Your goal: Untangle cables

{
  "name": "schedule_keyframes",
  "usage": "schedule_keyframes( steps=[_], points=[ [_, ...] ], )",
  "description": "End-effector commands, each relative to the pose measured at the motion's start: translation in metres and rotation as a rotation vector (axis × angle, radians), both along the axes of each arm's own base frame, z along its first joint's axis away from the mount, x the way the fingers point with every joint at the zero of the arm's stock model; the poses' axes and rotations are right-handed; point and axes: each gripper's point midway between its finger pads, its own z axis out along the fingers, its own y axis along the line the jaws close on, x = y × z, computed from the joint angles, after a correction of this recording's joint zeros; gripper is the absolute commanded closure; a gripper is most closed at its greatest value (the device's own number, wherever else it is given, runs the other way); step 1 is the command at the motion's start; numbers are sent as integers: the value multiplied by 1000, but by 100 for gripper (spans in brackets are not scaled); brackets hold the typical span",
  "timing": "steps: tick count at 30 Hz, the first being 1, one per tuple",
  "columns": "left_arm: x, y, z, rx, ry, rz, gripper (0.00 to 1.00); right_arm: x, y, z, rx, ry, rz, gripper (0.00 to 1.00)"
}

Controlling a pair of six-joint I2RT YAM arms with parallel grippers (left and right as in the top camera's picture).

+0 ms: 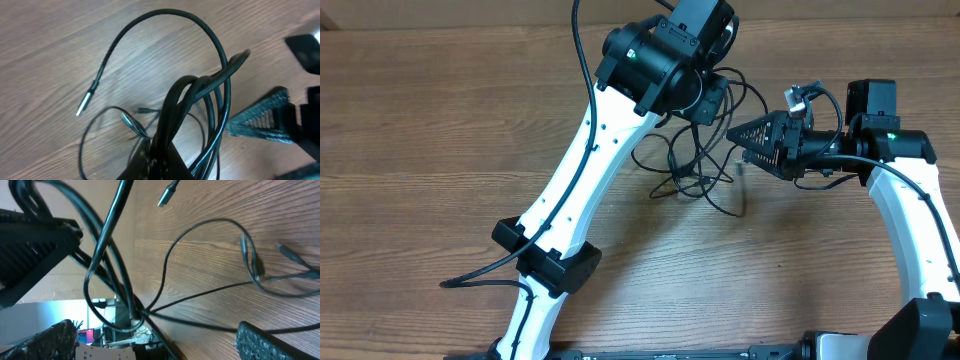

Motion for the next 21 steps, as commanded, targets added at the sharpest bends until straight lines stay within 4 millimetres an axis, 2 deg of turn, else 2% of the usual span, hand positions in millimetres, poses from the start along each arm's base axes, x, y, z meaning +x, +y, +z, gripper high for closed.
schedule_keyframes(
  steps=[1, 2, 7, 10, 11, 12, 13, 18, 21],
  points=[
    [-10, -19, 2, -83, 52, -44, 96, -1, 4, 5, 17, -23, 21, 0],
    [-12, -21, 3, -96, 58, -53, 96, -1, 4, 5, 17, -25, 21, 1],
    [-16, -27, 5, -131, 75, -76, 96, -1, 4, 5, 17, -27, 21, 27],
    [-17, -29, 5, -139, 82, -78, 96, 0, 4, 6, 16, -34, 21, 50],
    [-18, -30, 6, -148, 88, -85, 96, 1, 4, 6, 16, -38, 21, 60],
    [-20, -31, 6, -156, 95, -91, 96, 1, 4, 6, 16, -39, 21, 64],
    [-22, -33, 7, -167, 104, -100, 96, 1, 4, 6, 15, -41, 21, 67],
    [-24, -37, 9, -187, 115, -112, 96, 0, 6, 6, 17, -41, 27, 67],
    [-24, -37, 9, -193, 125, -94, 96, -3, 13, 9, 31, -44, 54, 66]
  ],
)
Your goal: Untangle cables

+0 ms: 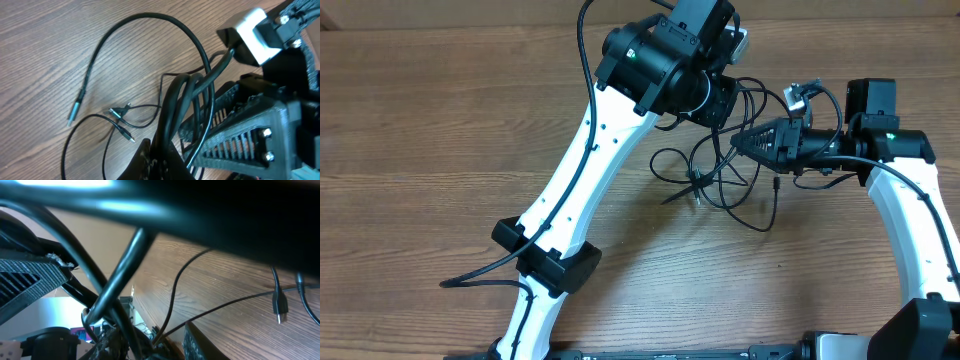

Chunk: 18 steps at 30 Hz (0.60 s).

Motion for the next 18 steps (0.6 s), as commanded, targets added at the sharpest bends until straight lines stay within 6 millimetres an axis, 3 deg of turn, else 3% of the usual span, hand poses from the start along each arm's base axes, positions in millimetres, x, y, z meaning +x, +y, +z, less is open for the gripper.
schedule_keyframes(
  steps=[1, 3, 7, 11, 15, 18],
  points=[
    [-5, -9, 0, -39, 42, 8, 96, -5, 13, 7, 27, -22, 51, 66],
    [-5, -9, 0, -38, 42, 7, 96, -7, 19, 7, 27, -34, 69, 69],
    [-6, -5, -3, -18, 48, 14, 96, -6, 24, 6, 12, -53, 80, 96],
    [2, 24, -16, 133, 8, 95, 96, 0, 15, -10, -85, -33, 28, 96],
    [19, 75, -24, 377, -85, 234, 96, 7, -22, -58, -397, 61, -114, 96],
    [32, 100, -21, 476, -147, 300, 96, 2, -74, -93, -710, 185, -274, 96]
  ],
)
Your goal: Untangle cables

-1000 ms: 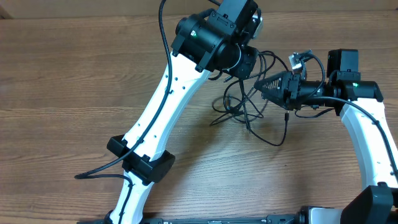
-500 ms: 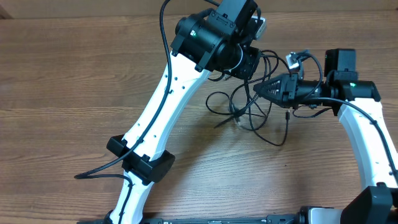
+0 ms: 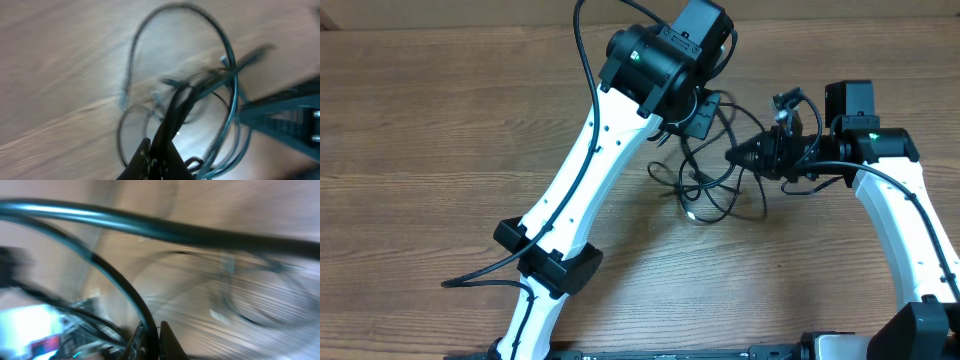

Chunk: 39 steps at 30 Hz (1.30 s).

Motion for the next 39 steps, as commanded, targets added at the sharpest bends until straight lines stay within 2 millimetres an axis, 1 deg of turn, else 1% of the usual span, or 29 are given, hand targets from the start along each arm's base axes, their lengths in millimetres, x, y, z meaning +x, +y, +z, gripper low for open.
schedule_keyframes(
  steps=[1, 4, 7, 9, 10, 12, 14, 17, 18, 20, 26, 29, 32, 39],
  points=[
    [33, 47, 6, 199, -152, 136, 96, 5, -79, -46, -482, 82, -230, 96],
    [41, 62, 9, 241, -182, 172, 96, -3, -119, -53, -685, 133, -334, 96],
    [46, 71, 10, 262, -194, 196, 96, -7, -151, -46, -818, 161, -440, 96],
    [47, 73, 10, 256, -188, 202, 96, -5, -161, -37, -839, 162, -477, 96],
    [46, 72, 9, 245, -180, 199, 96, -4, -158, -32, -811, 163, -485, 96],
    [42, 64, 6, 203, -149, 178, 96, 3, -134, -25, -683, 138, -419, 96],
    [39, 56, 4, 164, -123, 158, 96, 8, -91, -14, -492, 73, -252, 95],
    [33, 43, 2, 100, -82, 120, 96, 2, -28, 12, -190, -29, -7, 88],
    [30, 37, 1, 70, -66, 97, 96, -2, -14, 20, -124, -54, 47, 85],
    [25, 23, 2, 7, -36, 45, 96, -7, 3, 29, -52, -71, 102, 75],
    [9, -20, 12, -220, 48, -76, 96, -18, 31, 31, -31, -79, 191, 74],
    [0, -38, 20, -317, 84, -142, 96, -22, 45, 38, 14, -102, 234, 74],
    [-4, -46, 25, -370, 103, -172, 96, -19, 54, 44, 40, -138, 252, 71],
    [-14, -56, 31, -430, 137, -228, 96, -9, 55, 48, 44, -182, 244, 70]
  ],
)
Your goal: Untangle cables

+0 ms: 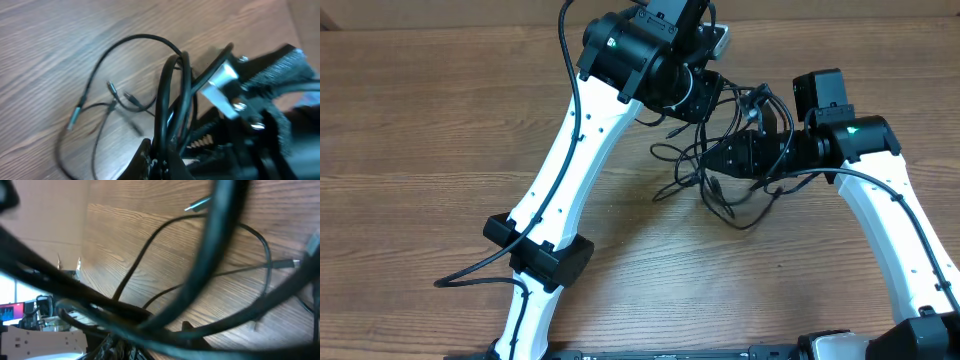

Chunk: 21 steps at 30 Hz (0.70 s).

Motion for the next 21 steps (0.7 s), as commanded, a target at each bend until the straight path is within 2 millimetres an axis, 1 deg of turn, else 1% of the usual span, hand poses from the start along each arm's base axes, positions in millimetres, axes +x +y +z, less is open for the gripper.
schedule_keyframes(
  steps=[1, 3, 4, 7, 10, 14, 16, 20, 21],
  points=[
    [-14, -14, 7, -81, 42, -81, 96, 5, 4, 13, 30, -43, 10, 70],
    [-14, -13, 7, -79, 41, -80, 96, 7, 4, 14, 32, -55, 10, 71],
    [-14, -13, 7, -78, 39, -85, 96, 8, 4, 15, 33, -60, 10, 73],
    [-15, -12, 6, -72, 40, -89, 96, 12, 5, 16, 33, -80, 8, 96],
    [-14, -9, 5, -69, 44, -84, 96, 20, -2, 11, -11, -71, -51, 96],
    [-8, 1, 2, -43, 39, -68, 96, 34, -24, -7, -153, -42, -192, 96],
    [-2, 14, -4, 13, 28, -33, 96, 39, -38, -16, -229, -16, -276, 96],
    [13, 53, -19, 182, -4, 67, 96, 44, -73, -33, -393, 34, -448, 96],
    [15, 60, -21, 210, -8, 84, 96, 44, -83, -36, -433, 43, -487, 96]
  ],
)
